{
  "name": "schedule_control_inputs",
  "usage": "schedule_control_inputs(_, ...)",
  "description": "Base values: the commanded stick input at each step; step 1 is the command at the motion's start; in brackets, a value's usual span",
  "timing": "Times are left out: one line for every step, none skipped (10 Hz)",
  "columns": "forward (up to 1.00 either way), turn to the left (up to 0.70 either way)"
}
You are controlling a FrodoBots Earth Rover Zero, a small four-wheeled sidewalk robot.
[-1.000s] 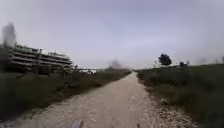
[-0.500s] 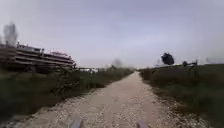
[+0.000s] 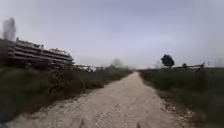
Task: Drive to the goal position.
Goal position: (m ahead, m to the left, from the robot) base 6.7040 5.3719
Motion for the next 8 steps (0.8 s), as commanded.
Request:
schedule_control_inputs(0.70, 0.00)
schedule_control_inputs(0.70, -0.02)
schedule_control_inputs(0.70, -0.18)
schedule_control_inputs(0.70, -0.32)
schedule_control_inputs(0.70, -0.04)
schedule_control_inputs(0.70, 0.00)
schedule_control_inputs(0.70, 0.00)
schedule_control_inputs(0.70, 0.00)
